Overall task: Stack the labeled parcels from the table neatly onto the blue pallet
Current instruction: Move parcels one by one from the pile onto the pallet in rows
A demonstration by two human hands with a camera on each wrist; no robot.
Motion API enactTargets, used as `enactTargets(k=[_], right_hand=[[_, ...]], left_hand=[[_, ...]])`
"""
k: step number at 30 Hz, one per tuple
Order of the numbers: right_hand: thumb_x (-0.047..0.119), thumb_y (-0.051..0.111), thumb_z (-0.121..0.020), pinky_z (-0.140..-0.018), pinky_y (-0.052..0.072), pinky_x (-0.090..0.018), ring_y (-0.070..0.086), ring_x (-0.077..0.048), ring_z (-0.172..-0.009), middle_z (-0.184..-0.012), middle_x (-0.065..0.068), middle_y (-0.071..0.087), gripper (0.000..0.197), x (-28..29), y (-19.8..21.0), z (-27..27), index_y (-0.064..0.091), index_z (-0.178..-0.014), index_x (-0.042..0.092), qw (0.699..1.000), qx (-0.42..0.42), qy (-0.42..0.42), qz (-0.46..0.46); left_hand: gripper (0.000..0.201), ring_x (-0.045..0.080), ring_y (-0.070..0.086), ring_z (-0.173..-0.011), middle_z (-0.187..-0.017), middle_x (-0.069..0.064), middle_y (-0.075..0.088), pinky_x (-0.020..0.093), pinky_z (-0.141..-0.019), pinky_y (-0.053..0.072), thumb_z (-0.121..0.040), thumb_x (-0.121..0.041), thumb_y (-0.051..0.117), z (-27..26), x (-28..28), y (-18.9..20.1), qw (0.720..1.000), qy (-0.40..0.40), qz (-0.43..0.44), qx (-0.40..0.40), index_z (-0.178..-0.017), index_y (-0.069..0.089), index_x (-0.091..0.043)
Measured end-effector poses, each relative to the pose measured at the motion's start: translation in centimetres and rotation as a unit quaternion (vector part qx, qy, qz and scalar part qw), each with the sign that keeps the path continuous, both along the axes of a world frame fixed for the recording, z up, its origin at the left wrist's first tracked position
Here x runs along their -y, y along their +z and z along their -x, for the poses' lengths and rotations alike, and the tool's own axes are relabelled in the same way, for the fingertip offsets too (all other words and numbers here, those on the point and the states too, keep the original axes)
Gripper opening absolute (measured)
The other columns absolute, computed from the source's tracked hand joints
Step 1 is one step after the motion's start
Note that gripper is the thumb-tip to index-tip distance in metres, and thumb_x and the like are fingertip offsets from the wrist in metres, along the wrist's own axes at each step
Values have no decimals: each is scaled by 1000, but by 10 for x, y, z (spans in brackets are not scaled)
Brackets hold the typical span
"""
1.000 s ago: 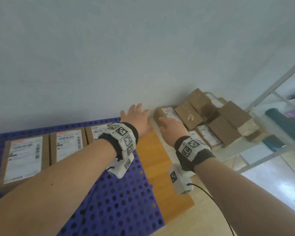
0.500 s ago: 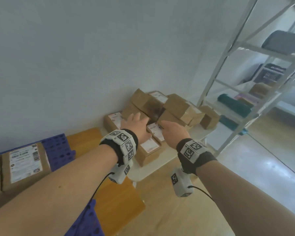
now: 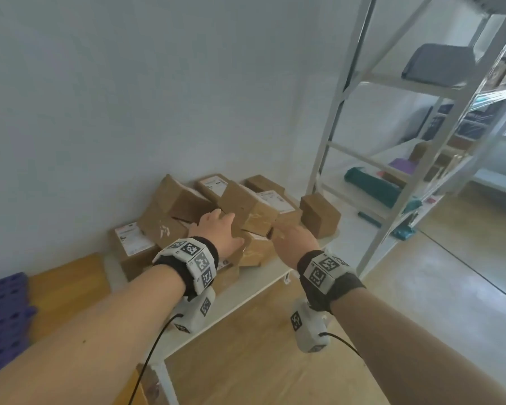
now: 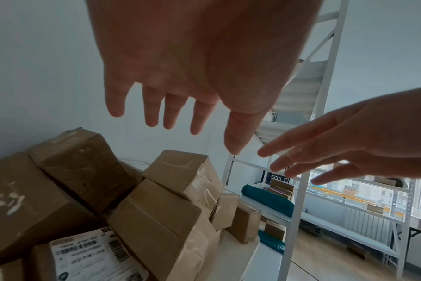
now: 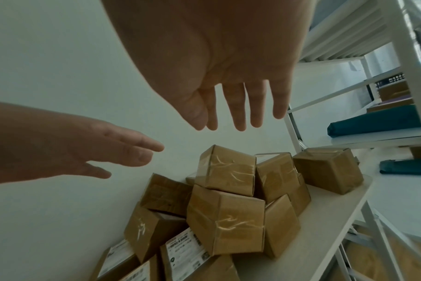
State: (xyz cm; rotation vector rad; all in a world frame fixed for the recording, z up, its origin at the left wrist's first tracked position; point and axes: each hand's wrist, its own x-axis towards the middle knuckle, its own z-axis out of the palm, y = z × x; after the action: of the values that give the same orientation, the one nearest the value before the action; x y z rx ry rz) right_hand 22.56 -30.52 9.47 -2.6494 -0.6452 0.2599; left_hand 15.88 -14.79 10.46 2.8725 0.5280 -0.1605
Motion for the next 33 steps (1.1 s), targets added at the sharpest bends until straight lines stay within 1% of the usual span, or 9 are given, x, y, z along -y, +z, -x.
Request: enactTargets(k=[5, 8, 11, 16, 20, 22, 27, 30, 33], right_hand=[[16, 33, -94, -102, 39, -35, 45, -29, -127, -140, -9, 48, 47, -4, -8, -54, 43, -139, 23, 1000, -19, 1, 7], [15, 35, -94, -105, 36, -33, 42, -27, -131, -145, -8, 44, 49, -10, -6, -89, 38, -142, 26, 999, -34, 5, 12], [18, 37, -96, -106, 37, -33, 44, -25, -131, -146, -5, 43, 46, -20, -3, -128, 40, -141, 25, 999, -38, 10, 16], [21, 40, -96, -99, 41, -29, 49, -23, -126, -146, -3, 44, 42, -42, -12, -178, 45, -138, 24, 996, -82, 16, 32], [19, 43, -96, -99, 41, -27, 48, -23, -127, -146, -5, 42, 42, -56, -16, -200, 46, -138, 19, 992, -121, 25, 35], [17, 42, -96, -99, 45, -29, 50, -24, -124, -146, -6, 43, 42, -62, -16, -209, 46, -138, 18, 990, -132, 32, 25], [16, 42, -96, -87, 50, -25, 55, -21, -114, -135, -7, 53, 37, -73, -22, -222, 53, -131, 16, 982, -170, 72, 32], [15, 42, -94, -91, 51, -28, 57, -21, -111, -128, -6, 57, 35, -77, -24, -223, 58, -125, 15, 978, -183, 92, 37], [14, 45, -93, -95, 48, -28, 55, -23, -116, -129, -8, 57, 35, -78, -25, -227, 58, -126, 13, 976, -195, 95, 26]], left_hand=[[73, 28, 20, -142, -157, 8, 15, 50, -111, 28, -89, -50, 50, -58, -11, -14, 998, 38, 43, 9, -149, 20, -20], [75, 29, 25, -140, -155, 9, 21, 48, -111, 31, -89, -49, 51, -96, -20, -19, 995, 61, 80, 25, -149, 20, -17], [74, 31, 30, -138, -152, 13, 26, 45, -111, 31, -90, -48, 50, -132, -32, -22, 989, 87, 112, 50, -148, 18, -15], [78, 34, 33, -136, -150, 16, 28, 43, -110, 31, -90, -53, 49, -175, -47, -29, 979, 133, 146, 51, -149, 15, -15], [85, 35, 33, -136, -152, 16, 22, 44, -111, 31, -89, -57, 47, -192, -49, -42, 970, 168, 175, 35, -151, 5, -17], [87, 35, 33, -136, -152, 16, 21, 44, -112, 31, -88, -57, 49, -200, -49, -44, 964, 182, 191, 36, -151, 3, -17], [91, 34, 29, -138, -156, 15, 13, 42, -112, 29, -87, -59, 49, -206, -51, -48, 945, 238, 222, 23, -151, 1, -17], [92, 34, 33, -136, -154, 16, 20, 42, -110, 31, -85, -59, 53, -205, -51, -51, 921, 281, 268, 30, -151, 7, -16], [93, 33, 37, -133, -151, 16, 25, 43, -109, 35, -82, -59, 56, -206, -51, -52, 905, 309, 290, 38, -151, 12, -13]])
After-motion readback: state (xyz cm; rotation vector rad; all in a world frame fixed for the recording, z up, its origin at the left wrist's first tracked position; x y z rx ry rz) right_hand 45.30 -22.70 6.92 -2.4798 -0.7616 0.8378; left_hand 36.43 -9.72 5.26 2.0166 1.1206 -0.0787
